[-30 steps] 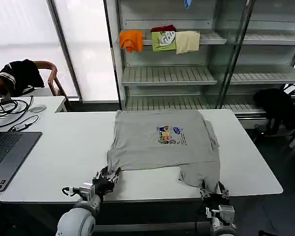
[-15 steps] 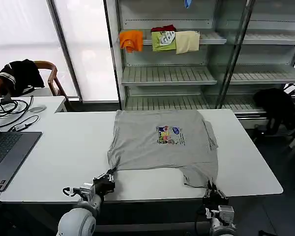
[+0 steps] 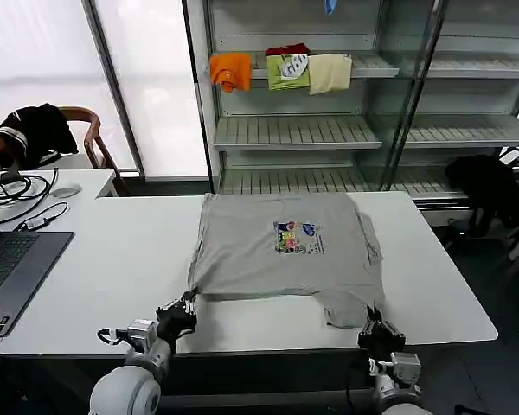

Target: Fold and organize the clothes.

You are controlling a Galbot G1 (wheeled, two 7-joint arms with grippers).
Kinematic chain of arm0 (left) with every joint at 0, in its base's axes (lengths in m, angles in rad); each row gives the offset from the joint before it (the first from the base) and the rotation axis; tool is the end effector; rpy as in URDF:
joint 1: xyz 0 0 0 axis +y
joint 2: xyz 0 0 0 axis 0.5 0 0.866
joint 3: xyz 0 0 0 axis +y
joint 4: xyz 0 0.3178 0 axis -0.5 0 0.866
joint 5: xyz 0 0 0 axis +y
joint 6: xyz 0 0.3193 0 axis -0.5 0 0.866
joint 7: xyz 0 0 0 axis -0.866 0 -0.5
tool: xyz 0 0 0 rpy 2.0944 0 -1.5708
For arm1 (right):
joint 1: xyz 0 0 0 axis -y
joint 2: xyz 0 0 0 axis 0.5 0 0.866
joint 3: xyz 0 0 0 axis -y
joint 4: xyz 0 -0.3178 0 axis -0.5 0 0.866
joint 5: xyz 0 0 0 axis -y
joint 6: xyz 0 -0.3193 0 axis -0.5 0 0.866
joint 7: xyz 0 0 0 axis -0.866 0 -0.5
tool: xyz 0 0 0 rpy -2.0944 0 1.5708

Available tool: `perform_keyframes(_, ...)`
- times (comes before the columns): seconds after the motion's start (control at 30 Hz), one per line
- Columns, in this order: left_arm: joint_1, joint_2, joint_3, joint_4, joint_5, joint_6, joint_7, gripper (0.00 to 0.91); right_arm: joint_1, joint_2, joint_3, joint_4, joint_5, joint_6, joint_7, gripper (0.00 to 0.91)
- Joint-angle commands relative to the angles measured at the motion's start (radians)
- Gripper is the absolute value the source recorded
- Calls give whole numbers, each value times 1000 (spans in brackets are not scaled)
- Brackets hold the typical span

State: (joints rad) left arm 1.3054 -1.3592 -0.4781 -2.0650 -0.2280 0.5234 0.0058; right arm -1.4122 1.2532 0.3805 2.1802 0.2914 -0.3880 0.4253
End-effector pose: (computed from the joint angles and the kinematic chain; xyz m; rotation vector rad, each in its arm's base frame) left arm 0.2293 0.0224 -0.2315 -0.2261 -2.8253 0.0113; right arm 0.1921 -0.0067 -0.2232 -0.1652 -2.9310 0.0437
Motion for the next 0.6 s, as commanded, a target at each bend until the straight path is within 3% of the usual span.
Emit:
perform_keyframes(0.03, -69, -2, -12, -12, -24, -57, -2, 20, 165, 31, 11, -52, -26, 24, -32, 0)
perform_keyframes(0.6, -392, -12, 43, 303, -75, -67, -38, 20, 599, 102, -22, -426, -52, -8, -74, 0)
